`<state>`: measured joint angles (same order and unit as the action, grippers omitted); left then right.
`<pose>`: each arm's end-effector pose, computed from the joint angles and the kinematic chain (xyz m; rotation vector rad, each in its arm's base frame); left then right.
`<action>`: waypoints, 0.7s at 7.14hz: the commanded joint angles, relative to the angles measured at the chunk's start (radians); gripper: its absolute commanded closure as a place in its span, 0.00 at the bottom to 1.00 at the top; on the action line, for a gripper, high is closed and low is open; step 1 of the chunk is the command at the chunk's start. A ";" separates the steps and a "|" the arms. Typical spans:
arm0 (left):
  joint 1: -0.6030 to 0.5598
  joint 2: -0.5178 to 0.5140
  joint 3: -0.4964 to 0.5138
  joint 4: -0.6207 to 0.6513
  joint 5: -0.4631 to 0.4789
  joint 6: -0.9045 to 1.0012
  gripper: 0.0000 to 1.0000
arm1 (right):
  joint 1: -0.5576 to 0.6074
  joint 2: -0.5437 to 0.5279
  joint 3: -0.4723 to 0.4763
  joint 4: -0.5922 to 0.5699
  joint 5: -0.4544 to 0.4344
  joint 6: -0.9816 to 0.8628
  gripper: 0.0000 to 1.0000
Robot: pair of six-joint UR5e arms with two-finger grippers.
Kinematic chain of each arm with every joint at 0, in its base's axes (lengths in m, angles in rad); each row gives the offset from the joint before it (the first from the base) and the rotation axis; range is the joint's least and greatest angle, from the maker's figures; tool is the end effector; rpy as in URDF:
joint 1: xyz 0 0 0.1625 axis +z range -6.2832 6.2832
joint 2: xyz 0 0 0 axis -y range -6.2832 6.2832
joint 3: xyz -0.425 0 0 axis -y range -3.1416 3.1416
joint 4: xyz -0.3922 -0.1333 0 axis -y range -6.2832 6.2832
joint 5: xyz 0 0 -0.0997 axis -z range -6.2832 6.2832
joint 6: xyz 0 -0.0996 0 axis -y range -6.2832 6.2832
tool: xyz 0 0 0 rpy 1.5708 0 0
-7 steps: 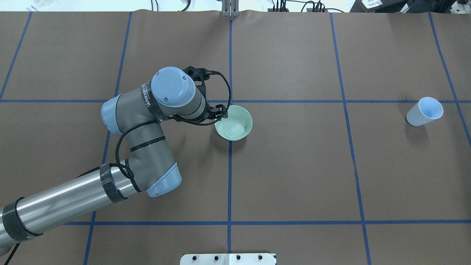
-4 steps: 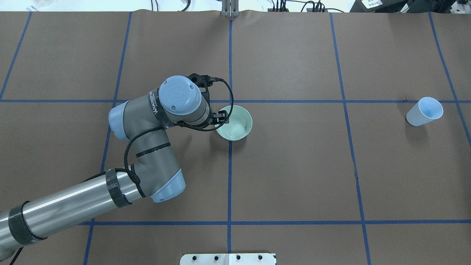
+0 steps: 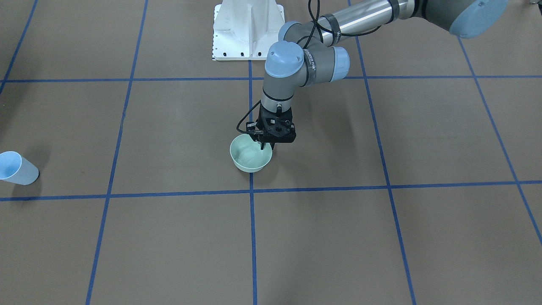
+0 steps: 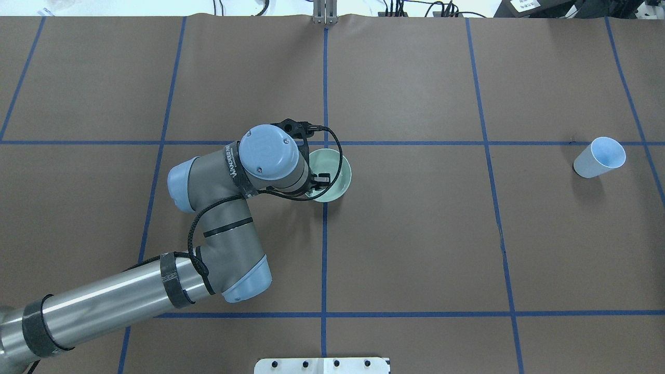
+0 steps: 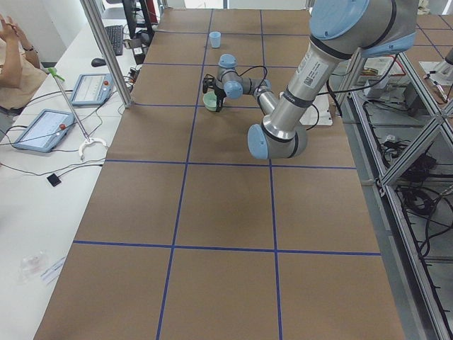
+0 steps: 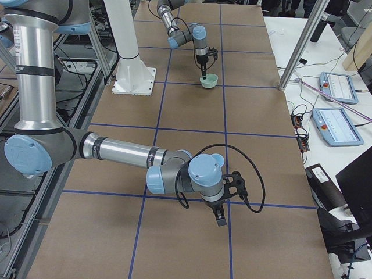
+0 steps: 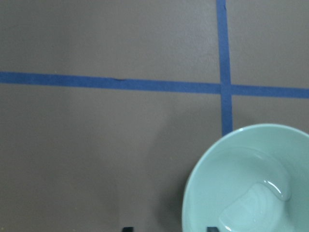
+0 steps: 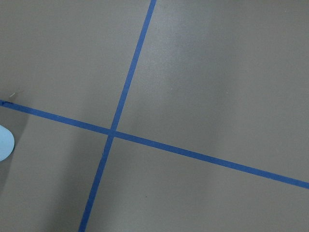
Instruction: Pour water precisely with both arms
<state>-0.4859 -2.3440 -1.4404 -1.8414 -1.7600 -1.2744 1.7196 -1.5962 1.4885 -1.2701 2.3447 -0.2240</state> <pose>0.6089 -0.4511 0.2124 0.1846 0.9089 -0.0893 0.1357 -0.4758 0.6803 0.3233 -0.7246 -0.1459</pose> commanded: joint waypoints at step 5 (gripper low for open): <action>-0.086 -0.011 -0.073 0.063 -0.060 0.013 1.00 | 0.001 -0.002 -0.001 -0.002 0.004 -0.002 0.00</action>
<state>-0.5376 -2.3580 -1.4917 -1.8140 -1.7829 -1.2632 1.7209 -1.5978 1.4887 -1.2704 2.3476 -0.2243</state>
